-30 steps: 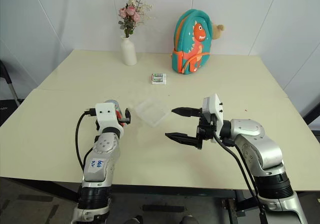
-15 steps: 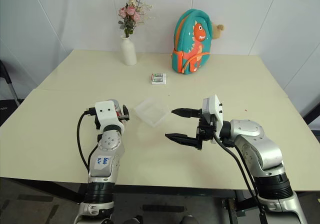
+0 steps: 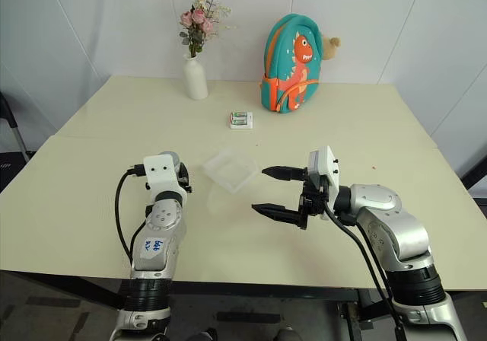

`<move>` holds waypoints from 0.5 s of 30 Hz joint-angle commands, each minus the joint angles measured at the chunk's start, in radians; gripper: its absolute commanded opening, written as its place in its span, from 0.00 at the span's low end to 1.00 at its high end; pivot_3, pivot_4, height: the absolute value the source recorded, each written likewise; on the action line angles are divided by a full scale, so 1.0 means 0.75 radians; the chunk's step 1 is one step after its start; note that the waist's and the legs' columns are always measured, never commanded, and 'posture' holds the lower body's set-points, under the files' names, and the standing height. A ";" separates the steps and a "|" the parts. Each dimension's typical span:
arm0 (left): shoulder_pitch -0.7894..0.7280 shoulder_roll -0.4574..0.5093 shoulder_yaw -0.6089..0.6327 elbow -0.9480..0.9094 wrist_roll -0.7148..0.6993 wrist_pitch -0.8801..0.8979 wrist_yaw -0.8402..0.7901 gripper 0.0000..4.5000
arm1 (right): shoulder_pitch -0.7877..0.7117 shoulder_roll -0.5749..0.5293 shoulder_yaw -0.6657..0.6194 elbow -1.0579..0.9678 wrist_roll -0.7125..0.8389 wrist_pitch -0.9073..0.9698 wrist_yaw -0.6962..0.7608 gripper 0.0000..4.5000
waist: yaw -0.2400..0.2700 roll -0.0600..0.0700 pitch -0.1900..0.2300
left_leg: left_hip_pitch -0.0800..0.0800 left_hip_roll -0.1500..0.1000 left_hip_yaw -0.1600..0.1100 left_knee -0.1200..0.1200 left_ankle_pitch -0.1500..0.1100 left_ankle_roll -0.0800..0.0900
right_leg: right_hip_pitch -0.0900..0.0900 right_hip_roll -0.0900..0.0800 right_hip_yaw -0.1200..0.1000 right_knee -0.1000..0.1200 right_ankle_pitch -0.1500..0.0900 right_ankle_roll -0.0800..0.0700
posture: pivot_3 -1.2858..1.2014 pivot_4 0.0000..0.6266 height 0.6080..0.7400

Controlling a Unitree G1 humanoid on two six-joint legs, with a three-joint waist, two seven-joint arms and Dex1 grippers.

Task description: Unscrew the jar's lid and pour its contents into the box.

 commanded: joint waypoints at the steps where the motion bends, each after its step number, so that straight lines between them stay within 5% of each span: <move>1: 0.007 0.161 0.096 -0.155 -0.050 0.111 -0.144 0.55 | 0.007 -0.002 -0.029 -0.049 0.026 -0.003 -0.007 1.00 | -0.004 0.000 0.000 | 0.000 0.000 0.000 0.000 0.000 0.000 | 0.000 0.000 0.000 0.000 0.000 0.000 | 0.52 0.24 1.00; 10: -0.039 0.607 0.274 -0.226 -0.474 0.254 -0.781 0.55 | 0.015 0.019 -0.031 -0.040 0.028 -0.010 -0.025 1.00 | 0.004 0.000 0.000 | 0.001 0.000 0.000 -0.002 -0.001 -0.001 | -0.001 0.000 0.000 0.003 -0.001 -0.001 | 0.52 0.24 1.00; 15: -0.127 0.719 0.264 -0.151 -0.622 0.218 -1.021 0.55 | 0.009 0.034 -0.023 -0.036 0.021 -0.014 -0.032 1.00 | 0.001 0.000 0.000 | 0.000 0.000 -0.001 -0.002 -0.001 -0.001 | -0.001 0.000 0.000 0.003 -0.001 -0.002 | 0.52 0.24 1.00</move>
